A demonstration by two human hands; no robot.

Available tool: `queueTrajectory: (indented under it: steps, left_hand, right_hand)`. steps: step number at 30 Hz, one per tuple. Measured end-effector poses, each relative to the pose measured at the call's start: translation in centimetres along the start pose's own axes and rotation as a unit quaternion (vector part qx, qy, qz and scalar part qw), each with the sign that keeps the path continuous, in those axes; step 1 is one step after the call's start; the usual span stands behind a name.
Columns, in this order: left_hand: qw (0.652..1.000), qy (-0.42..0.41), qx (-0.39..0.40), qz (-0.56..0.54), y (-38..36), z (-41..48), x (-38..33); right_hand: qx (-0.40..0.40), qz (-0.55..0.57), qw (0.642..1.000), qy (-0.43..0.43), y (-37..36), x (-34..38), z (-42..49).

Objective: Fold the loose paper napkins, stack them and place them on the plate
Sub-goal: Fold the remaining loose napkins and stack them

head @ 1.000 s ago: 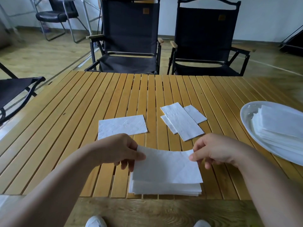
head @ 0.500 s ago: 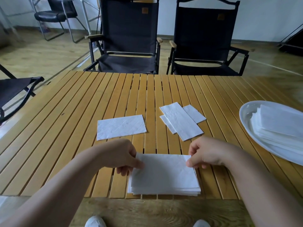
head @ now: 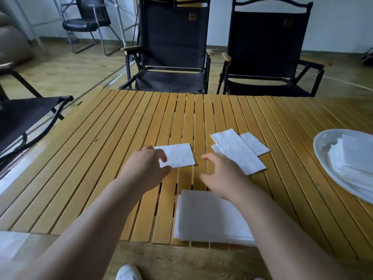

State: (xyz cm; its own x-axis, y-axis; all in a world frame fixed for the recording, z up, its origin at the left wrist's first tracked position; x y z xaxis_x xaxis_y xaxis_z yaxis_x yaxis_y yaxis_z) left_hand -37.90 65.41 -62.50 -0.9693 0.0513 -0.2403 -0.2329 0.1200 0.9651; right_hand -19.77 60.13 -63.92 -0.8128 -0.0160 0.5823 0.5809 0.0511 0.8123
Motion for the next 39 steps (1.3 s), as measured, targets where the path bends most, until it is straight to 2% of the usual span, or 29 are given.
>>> queueTrajectory:
  steps: [6, 9, 13, 22, 28, 39]
  left_hand:
    - [0.999, 0.024, 0.022, -0.015, -1.2, 1.0, 2.9]
    - [0.999, 0.002, 0.038, -0.010, -1.7, 1.1, 3.0]
    - [0.998, -0.031, 0.033, -0.032, -1.8, 1.1, 1.8]
    - [0.996, -0.062, 0.039, -0.046, -2.8, 0.8, -1.2]
    - [0.992, -0.081, 0.054, -0.076, -3.7, 0.2, -4.0]
    - [0.987, -0.128, 0.043, -0.083, -3.1, -0.8, -5.0]
  right_hand:
    - [0.061, -0.020, 0.997, 0.043, -4.7, 2.3, 1.8]
    - [0.070, -0.035, 0.996, 0.041, -5.0, 1.6, 1.8]
    - [0.055, -0.029, 0.998, 0.019, -3.9, -0.3, 1.4]
    - [0.019, -0.026, 0.998, 0.045, -0.5, -3.3, -0.5]
    - [-0.017, -0.033, 0.999, 0.027, 2.7, -5.4, -1.6]
    - [-0.064, -0.077, 0.995, 0.025, 2.9, -5.6, -1.4]
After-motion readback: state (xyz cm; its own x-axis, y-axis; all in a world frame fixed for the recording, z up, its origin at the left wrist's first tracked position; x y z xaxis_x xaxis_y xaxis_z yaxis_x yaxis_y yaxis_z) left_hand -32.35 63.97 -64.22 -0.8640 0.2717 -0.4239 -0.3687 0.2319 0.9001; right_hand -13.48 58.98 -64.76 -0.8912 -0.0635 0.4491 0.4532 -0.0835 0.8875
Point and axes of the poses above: each hand's wrist, its own z-axis towards the middle knuckle, its own y-axis out of the back of the hand, x = y × z, the point moved 10 cm from there along z, towards the middle knuckle, and after that the axes turned 11 degrees about y, right-handed, at the moved point
